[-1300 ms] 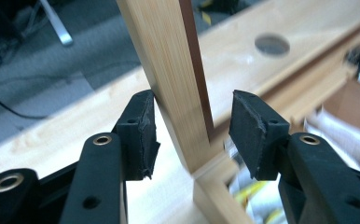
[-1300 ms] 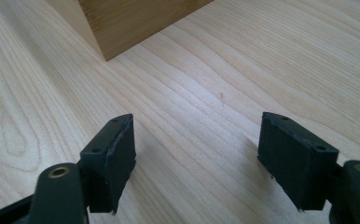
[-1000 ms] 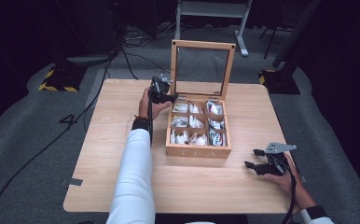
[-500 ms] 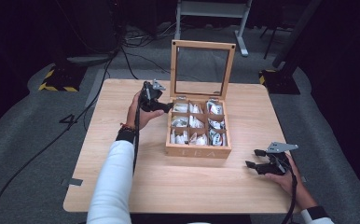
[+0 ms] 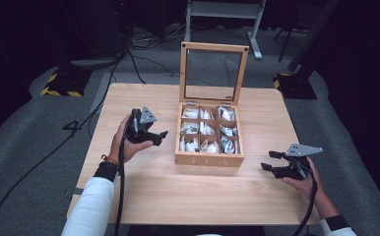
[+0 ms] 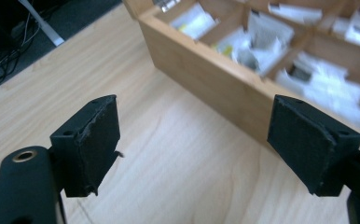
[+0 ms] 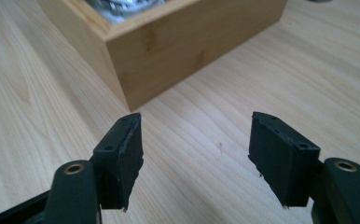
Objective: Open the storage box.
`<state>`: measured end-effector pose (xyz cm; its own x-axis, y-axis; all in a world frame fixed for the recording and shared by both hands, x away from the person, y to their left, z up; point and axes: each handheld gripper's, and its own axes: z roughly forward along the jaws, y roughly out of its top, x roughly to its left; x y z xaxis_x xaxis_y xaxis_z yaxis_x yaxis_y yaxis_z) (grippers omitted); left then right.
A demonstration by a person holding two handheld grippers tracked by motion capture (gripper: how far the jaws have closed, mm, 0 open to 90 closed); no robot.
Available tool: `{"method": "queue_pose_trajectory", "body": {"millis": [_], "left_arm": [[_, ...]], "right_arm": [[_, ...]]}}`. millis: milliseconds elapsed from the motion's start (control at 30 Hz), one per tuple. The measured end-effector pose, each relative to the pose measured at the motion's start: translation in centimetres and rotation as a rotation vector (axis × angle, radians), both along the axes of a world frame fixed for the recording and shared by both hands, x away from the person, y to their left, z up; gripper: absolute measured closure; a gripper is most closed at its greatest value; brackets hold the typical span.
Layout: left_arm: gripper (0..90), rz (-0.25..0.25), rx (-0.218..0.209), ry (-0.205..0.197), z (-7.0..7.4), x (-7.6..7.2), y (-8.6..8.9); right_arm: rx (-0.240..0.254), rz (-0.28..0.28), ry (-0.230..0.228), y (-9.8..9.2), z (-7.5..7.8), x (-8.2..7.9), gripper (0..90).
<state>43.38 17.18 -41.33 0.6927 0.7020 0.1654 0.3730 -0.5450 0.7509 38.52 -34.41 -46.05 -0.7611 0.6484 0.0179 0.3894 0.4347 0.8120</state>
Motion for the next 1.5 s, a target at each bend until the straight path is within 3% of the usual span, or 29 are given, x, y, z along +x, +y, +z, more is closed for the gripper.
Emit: {"method": "queue_pose_trajectory", "body": {"millis": [100, 233, 367, 467, 533, 567, 600, 633, 667, 733, 1100, 1333, 1500], "left_arm": [[17.0, -0.002, -0.009, 0.018, -0.9, -1.3, 0.5], [16.9, -0.005, 0.053, 0.039, -2.4, -2.8, 0.7], [17.0, -0.014, 0.05, 0.061, -3.8, -4.3, 0.9], [17.1, -0.033, 0.104, 0.076, -4.9, -5.2, 0.8], [17.1, -0.073, 0.092, 0.15, -5.4, -5.4, 0.9], [17.4, -0.083, 0.082, 0.167, -5.4, -5.6, 1.0], [17.6, -0.079, 0.073, 0.157, -5.5, -5.8, 1.1], [17.5, -0.057, 0.072, 0.119, -5.6, -6.3, 1.1], [16.8, -0.054, 0.088, 0.106, -5.7, -6.6, 1.1], [17.0, -0.07, 0.086, 0.131, -6.0, -7.0, 1.2], [16.6, -0.046, 0.1, 0.152, -8.0, -9.3, 2.5], [16.6, -0.012, 0.041, 0.168, -8.4, -10.2, 3.7], [16.5, 0.015, -0.007, 0.177, -8.7, -10.9, 4.2]], "right_arm": [[0.007, 0.006, -0.012, 0.0, 1.1, 0.0, 35.5], [0.011, 0.014, -0.021, 0.1, 2.2, 0.2, 35.3], [0.024, 0.027, -0.029, 0.6, 3.1, 0.5, 35.3], [0.022, 0.053, -0.029, 1.3, 3.8, 0.7, 34.9], [0.012, 0.07, -0.026, 2.0, 4.1, 0.8, 34.6], [0.004, 0.079, -0.033, 2.4, 4.3, 0.8, 34.7], [0.002, 0.088, -0.035, 2.9, 4.5, 0.9, 34.9], [0.0, 0.095, -0.037, 3.3, 4.7, 1.0, 35.3], [-0.002, 0.103, -0.041, 3.8, 4.8, 1.0, 35.6], [-0.001, 0.125, -0.043, 4.8, 5.1, 1.2, 36.3], [-0.014, 0.224, -0.061, 10.6, 5.7, 2.4, 40.7], [-0.013, 0.288, -0.038, 13.3, 5.6, 3.5, 44.5], [-0.047, 0.341, -0.02, 15.3, 5.0, 4.1, 46.8]]}}
